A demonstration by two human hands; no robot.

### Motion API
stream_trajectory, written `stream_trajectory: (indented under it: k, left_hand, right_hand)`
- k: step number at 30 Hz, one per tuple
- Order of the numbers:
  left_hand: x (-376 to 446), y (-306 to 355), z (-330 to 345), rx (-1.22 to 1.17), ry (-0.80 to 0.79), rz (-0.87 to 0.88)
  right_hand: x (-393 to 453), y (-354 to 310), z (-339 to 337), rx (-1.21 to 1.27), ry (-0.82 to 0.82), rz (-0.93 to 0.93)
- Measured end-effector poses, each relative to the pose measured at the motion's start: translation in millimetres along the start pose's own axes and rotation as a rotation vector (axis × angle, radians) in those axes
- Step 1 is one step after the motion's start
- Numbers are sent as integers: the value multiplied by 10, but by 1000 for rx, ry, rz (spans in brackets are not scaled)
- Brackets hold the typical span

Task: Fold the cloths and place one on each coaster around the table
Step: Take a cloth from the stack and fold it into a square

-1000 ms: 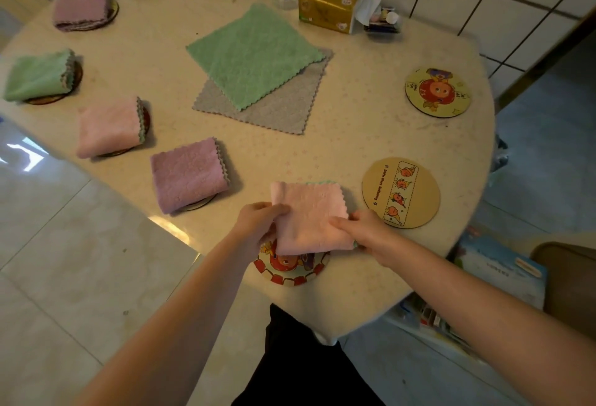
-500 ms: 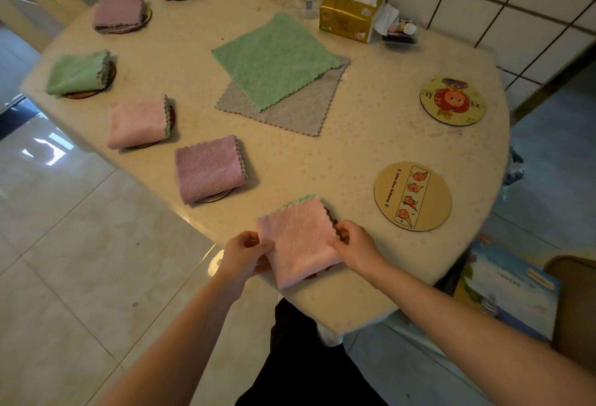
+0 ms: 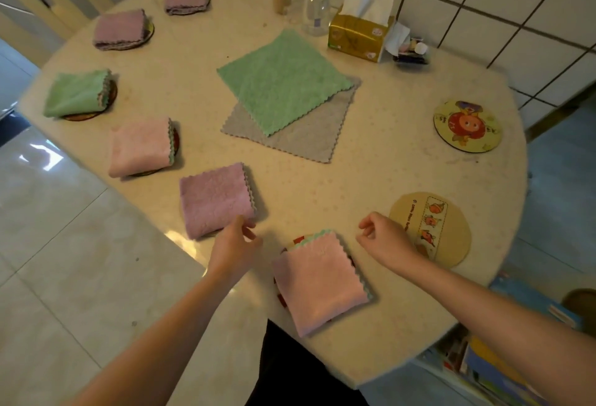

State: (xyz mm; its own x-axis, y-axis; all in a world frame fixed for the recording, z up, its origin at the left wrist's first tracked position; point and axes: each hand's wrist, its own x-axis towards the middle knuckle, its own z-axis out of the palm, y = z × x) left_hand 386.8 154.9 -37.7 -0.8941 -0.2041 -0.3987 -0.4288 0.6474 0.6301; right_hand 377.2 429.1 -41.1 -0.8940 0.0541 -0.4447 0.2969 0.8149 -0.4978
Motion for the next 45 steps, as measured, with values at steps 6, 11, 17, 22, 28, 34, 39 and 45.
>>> stream_trajectory:
  k: [6, 11, 17, 22, 28, 34, 39, 45]
  left_hand:
    - [1087, 400, -465, 377, 164, 272]
    - [2018, 681, -651, 413, -39, 436]
    - [2794, 636, -635, 513, -120, 647]
    - [3022, 591, -645, 517, -96, 787]
    - [3169, 639, -682, 488, -140, 677]
    - [3448, 939, -701, 310, -37, 586]
    - [3631, 1309, -906, 210, 167, 579]
    - [3402, 1617, -1074, 280, 317, 734]
  right_hand:
    - [878, -760, -298, -17, 90, -125]
    - [1598, -1429, -243, -20, 100, -236]
    - [2137, -1897, 136, -76, 39, -327]
    - [2374, -2019, 373, -333, 115, -392]
    - [2497, -2088, 256, -268, 192, -388]
    - [2330, -2259, -291, 164, 192, -520]
    - [2147, -2076, -782, 306, 296, -624]
    - [1976, -1638, -1183, 266, 423, -644]
